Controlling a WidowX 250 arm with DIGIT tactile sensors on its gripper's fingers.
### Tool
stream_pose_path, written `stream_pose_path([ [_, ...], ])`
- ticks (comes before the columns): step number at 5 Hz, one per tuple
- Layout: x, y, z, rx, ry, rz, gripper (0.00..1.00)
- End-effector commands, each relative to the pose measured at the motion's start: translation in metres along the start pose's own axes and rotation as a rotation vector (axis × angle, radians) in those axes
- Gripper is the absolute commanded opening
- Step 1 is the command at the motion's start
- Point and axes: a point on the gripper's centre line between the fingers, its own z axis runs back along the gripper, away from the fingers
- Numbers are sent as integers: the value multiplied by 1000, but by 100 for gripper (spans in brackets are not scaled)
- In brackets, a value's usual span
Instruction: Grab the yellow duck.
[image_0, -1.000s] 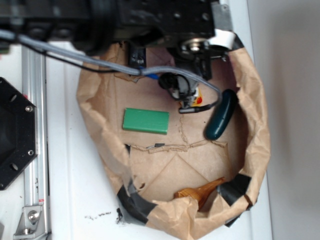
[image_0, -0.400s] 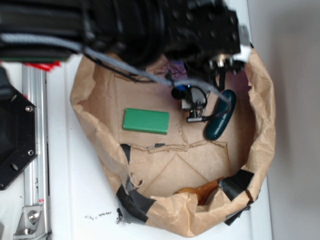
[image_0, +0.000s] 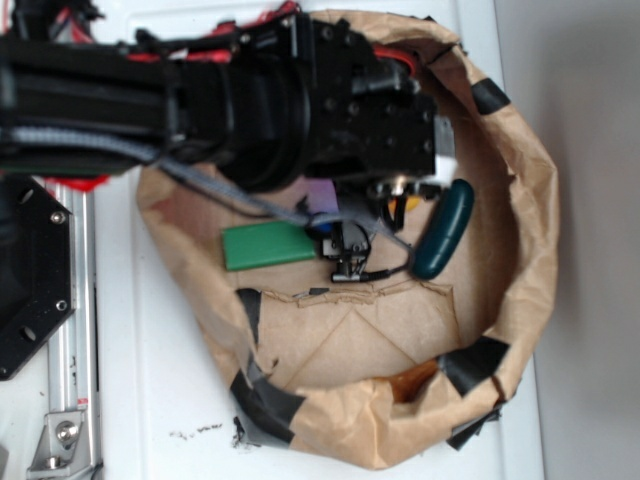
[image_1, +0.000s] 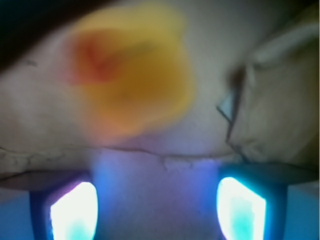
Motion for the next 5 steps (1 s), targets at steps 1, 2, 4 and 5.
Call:
stream_pose_path([
  [1,6,-23,18,-8,-70,-59,100],
  [2,15,-15,30,-32,-109,-52,100],
  [4,41,-8,18,-77,-107,-70,100],
  [5,53,-3,8,-60,-84,-74,72],
])
